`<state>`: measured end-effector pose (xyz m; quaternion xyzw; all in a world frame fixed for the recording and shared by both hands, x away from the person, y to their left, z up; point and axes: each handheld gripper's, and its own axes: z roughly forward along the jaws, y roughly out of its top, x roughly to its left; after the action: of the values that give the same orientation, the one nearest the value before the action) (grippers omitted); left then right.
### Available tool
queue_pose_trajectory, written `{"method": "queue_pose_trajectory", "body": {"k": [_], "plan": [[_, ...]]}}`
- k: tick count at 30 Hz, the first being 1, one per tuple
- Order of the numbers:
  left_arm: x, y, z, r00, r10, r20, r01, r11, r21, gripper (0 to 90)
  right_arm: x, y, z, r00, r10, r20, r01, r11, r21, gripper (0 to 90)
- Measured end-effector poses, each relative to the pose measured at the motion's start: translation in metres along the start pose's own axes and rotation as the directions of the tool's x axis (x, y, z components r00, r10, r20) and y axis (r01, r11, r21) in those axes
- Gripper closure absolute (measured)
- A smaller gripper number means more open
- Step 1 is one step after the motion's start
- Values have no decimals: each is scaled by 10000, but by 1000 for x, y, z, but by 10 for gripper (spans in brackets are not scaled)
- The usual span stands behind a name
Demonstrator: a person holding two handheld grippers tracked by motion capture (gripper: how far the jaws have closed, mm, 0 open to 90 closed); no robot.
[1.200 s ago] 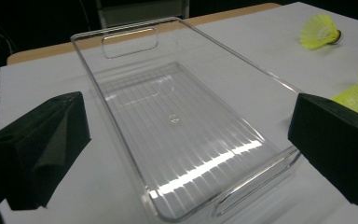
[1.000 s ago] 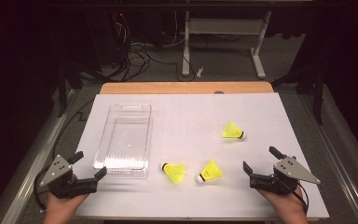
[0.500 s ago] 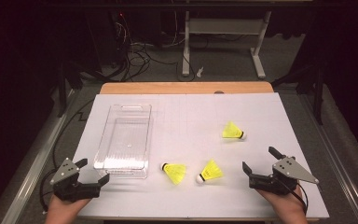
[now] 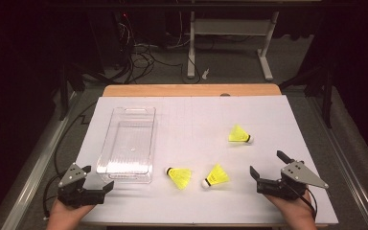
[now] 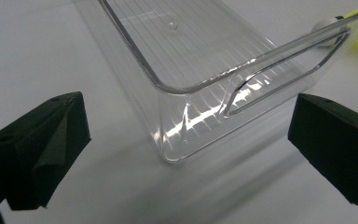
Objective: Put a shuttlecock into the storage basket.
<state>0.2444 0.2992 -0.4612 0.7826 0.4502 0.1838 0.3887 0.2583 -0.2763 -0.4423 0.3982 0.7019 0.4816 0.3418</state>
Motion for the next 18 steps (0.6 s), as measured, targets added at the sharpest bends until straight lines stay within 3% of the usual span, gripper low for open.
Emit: {"method": "queue_pose_trajectory", "body": {"k": [6,18], "plan": [[-1,0,4,9999,131,1,-131,9989,447,1,0,0,1,10000,12,8,-12,10000,32,2],[0,-1,10,9999,-66,92,54,9922,1248,1,0,-1,2,10000,-76,-37,76,9999,107,2]]}}
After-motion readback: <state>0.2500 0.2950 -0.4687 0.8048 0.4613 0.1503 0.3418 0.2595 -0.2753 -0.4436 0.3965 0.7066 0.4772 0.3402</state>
